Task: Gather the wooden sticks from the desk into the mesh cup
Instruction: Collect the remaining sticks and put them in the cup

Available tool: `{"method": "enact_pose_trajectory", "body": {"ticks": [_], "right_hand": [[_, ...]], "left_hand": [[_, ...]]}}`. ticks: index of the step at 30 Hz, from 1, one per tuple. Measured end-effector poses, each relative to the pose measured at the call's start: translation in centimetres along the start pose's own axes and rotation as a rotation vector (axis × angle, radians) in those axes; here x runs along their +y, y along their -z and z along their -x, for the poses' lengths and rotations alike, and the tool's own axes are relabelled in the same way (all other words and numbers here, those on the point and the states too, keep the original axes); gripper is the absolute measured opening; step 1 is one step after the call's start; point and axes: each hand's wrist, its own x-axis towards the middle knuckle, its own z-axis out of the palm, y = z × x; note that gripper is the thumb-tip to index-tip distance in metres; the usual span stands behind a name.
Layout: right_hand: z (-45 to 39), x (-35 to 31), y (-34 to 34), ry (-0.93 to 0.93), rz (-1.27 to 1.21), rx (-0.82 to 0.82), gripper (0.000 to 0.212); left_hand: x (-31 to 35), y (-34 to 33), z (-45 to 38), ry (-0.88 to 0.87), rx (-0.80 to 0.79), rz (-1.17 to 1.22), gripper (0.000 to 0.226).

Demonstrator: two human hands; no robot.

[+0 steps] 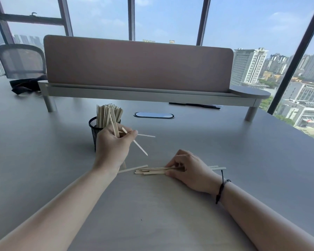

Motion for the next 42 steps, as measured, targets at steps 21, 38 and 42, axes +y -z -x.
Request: {"method": "enact_pose_trajectory", "body": {"ticks": [21,38,42], "right_hand": [[0.1,-0.6,-0.4,0.108,0.107,-0.014,0.007],[0.7,-0.9,-1.0,0.171,0.124,0.118,0.015],[0.7,-1.3,-1.1,0.181,0.172,0.276,0.017]], "left_hand": [[0.9,0.5,1.0,-0.198,-0.019,-0.151,0.063],[1.1,0.6,1.3,0.003,-0.163,0.189,0.056],[0.8,0.3,1.7,0.002,-0.185,0.176,0.057]]}}
